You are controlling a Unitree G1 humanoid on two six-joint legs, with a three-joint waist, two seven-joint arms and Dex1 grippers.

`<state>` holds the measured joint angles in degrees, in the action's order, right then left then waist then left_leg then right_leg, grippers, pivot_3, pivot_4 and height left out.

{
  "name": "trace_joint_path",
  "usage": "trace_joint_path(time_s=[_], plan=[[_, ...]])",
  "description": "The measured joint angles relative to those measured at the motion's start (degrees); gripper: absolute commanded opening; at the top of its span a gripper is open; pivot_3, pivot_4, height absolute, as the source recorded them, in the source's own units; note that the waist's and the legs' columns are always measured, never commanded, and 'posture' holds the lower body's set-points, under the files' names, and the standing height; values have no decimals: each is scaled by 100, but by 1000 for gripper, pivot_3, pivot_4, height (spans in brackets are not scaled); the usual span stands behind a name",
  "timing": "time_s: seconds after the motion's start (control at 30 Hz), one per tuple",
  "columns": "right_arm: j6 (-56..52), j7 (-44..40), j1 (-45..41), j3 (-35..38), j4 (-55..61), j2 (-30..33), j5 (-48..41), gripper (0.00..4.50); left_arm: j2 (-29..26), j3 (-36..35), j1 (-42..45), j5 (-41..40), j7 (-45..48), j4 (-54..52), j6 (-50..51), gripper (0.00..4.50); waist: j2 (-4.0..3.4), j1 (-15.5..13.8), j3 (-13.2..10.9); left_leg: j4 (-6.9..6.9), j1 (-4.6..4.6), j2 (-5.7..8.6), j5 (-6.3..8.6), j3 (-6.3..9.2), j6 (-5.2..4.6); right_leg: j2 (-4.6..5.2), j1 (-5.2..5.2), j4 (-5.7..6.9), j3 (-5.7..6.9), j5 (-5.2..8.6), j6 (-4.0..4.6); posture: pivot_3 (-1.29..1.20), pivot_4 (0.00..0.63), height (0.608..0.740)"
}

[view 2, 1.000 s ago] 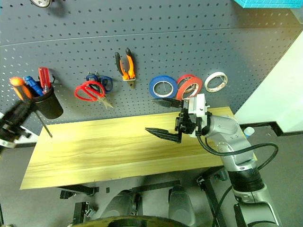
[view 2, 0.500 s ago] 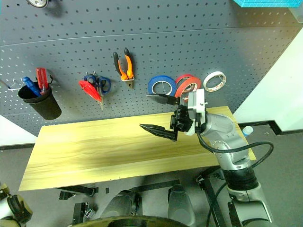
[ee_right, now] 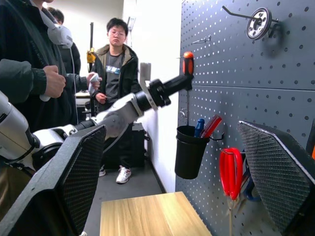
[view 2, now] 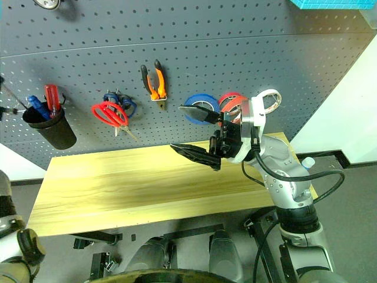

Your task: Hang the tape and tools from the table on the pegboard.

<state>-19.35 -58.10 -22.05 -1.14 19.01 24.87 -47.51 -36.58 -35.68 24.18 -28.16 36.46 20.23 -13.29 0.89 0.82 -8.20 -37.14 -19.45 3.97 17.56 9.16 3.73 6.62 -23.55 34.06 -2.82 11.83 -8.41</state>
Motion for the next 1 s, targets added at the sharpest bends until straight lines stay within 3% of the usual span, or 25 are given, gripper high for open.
trace_joint_path(time_s=[0.1,0.33,0.5,0.6,0.83,1.0], plan=[[0,14,0,0,0,1,11,4500,162,201,-8,14,-8,24,53,712,0,1,0,0,-1,0,0,0,0,0,-1,0,0,0,0,-24,82,738],[0,85,26,0,45,33,123,4500,199,325,-155,15,-74,-43,152,2971,0,15,0,1,-1,0,0,0,0,0,-3,1,-1,0,0,-25,82,738],[17,87,77,2,45,59,235,4500,196,236,-322,-243,-171,-370,322,2971,1,13,0,1,-2,0,0,0,0,1,-3,1,-1,0,0,-24,88,738],[139,38,172,59,-18,139,414,4500,189,59,-741,-663,-180,-1201,687,2971,1,27,0,2,-3,-1,2,-2,-2,2,-5,0,-3,0,-1,-25,89,738],[681,-240,695,293,-497,543,1014,4500,254,-52,-3069,-1462,423,-3335,1560,2971,-3,30,-2,7,-1,-3,5,-12,-7,3,-4,-3,-7,4,4,-8,96,738],[1188,-463,994,412,-920,657,1435,4500,510,118,-4256,-1067,931,-3663,1359,2971,-7,-15,-3,-2,8,-6,5,-15,-9,-1,14,-5,-6,29,6,7,98,738]])
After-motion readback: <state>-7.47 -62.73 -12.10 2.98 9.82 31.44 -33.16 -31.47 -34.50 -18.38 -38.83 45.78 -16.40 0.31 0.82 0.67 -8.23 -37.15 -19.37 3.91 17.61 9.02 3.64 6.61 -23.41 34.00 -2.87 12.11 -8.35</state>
